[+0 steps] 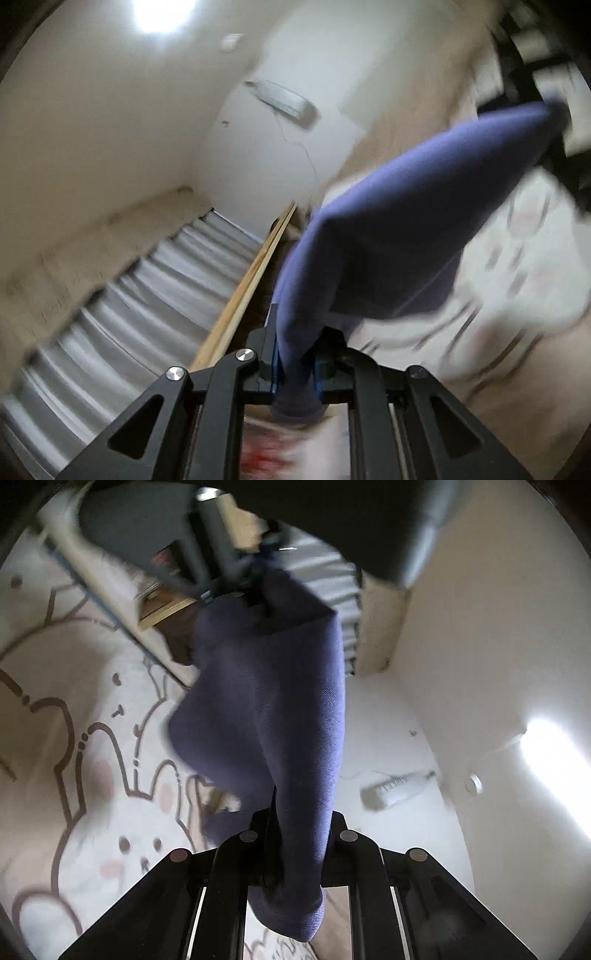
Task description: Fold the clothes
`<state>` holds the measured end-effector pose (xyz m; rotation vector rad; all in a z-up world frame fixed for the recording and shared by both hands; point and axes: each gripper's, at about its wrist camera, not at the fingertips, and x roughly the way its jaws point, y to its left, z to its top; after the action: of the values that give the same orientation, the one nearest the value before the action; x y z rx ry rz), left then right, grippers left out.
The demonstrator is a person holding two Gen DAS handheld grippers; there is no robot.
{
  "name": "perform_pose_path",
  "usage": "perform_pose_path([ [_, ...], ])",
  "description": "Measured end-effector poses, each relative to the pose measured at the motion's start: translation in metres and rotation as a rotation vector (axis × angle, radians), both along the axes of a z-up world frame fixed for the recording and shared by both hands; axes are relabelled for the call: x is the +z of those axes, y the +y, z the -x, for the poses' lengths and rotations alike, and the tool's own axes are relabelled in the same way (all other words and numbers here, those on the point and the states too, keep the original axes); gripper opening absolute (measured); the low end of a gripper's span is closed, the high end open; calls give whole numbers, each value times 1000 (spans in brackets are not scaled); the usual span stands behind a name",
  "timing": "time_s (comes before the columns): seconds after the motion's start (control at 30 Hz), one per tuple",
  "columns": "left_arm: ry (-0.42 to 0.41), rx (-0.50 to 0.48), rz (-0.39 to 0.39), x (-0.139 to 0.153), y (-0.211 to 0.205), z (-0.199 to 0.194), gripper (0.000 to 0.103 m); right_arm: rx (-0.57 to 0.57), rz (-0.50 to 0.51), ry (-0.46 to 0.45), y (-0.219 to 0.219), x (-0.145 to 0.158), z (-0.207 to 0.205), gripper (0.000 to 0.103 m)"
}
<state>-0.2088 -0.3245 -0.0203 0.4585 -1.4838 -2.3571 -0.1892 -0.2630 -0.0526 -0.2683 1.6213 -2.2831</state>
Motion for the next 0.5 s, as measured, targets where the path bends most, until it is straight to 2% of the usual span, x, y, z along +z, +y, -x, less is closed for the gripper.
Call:
perform_pose_path([
  [0.07,-151,30,98,-61,-20,13,16,15,-49,-26,-22,-46,10,12],
  [0.17,-399,35,201,-153,-36,10,16,55,-198,-97,-45,-128,3,12],
  [0.2,-457,27,229,-176,-38,5,16,76,-244,-114,-48,-149,-4,12],
  [0.27,-493,4,312,-209,-41,-10,16,117,-311,-124,-50,-179,-24,12],
  [0.33,-461,-19,362,-219,-44,-23,16,133,-332,-105,-52,-189,-38,12],
  [0.4,-429,-23,378,-216,-48,-31,16,122,-309,-129,-54,-181,-41,12],
  [0.5,-386,-27,444,-213,-55,-41,16,111,-266,-176,-61,-165,-46,12],
])
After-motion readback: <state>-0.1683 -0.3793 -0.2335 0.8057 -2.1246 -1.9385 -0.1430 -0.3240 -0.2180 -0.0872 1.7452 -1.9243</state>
